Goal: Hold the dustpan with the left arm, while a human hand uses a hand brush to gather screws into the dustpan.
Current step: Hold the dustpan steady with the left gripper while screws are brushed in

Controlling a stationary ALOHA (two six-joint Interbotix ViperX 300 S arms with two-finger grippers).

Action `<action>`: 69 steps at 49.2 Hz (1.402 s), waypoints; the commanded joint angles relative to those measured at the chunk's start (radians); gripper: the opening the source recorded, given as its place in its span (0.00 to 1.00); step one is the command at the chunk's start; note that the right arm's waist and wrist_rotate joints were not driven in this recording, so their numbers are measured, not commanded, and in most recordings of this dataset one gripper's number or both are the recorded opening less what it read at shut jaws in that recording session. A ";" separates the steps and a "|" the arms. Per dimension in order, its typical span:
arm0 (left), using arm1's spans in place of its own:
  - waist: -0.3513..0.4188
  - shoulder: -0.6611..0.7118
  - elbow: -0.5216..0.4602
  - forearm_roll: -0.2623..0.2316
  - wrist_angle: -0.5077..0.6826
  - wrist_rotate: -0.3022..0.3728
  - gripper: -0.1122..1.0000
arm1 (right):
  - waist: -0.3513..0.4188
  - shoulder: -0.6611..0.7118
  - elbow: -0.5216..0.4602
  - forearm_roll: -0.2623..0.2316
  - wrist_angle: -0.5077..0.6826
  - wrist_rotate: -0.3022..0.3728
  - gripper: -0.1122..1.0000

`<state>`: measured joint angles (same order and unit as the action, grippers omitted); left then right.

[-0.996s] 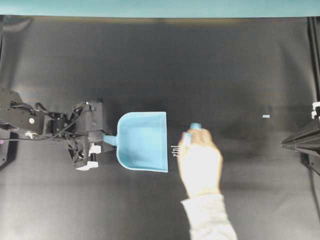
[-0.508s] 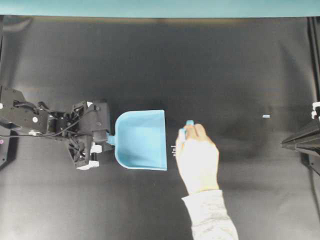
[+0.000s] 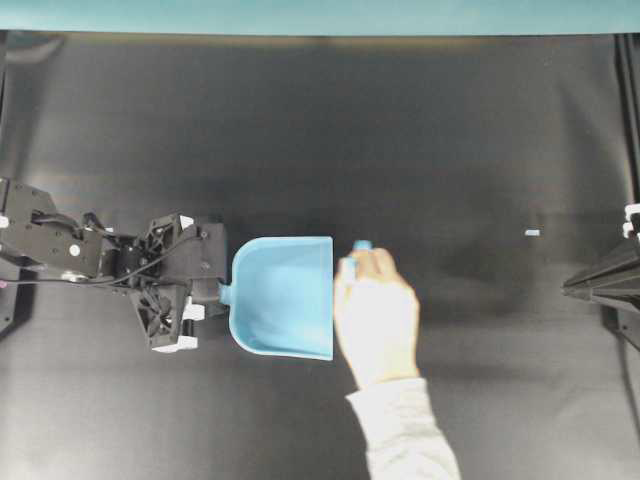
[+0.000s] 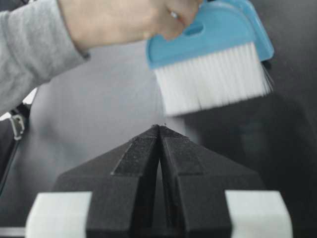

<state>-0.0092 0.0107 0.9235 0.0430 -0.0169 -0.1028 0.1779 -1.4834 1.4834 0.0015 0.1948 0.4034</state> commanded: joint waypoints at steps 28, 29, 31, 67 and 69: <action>0.023 0.058 0.051 0.003 -0.201 -0.006 0.37 | 0.000 0.003 -0.005 0.002 -0.005 0.000 0.10; 0.023 0.063 0.054 0.003 -0.212 -0.006 0.37 | 0.000 0.003 -0.005 0.002 -0.005 0.000 0.10; 0.026 0.074 0.058 0.003 -0.233 -0.006 0.37 | 0.000 0.003 -0.005 0.000 -0.005 0.002 0.10; 0.031 0.098 0.129 0.003 -0.552 0.000 0.37 | 0.000 0.002 -0.006 0.002 -0.005 0.000 0.10; 0.035 0.094 0.143 0.003 -0.594 0.002 0.37 | 0.000 0.002 -0.005 0.002 -0.005 0.000 0.10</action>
<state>0.0169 0.1197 1.0446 0.0430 -0.5216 -0.1043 0.1779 -1.4864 1.4834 0.0031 0.1948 0.4034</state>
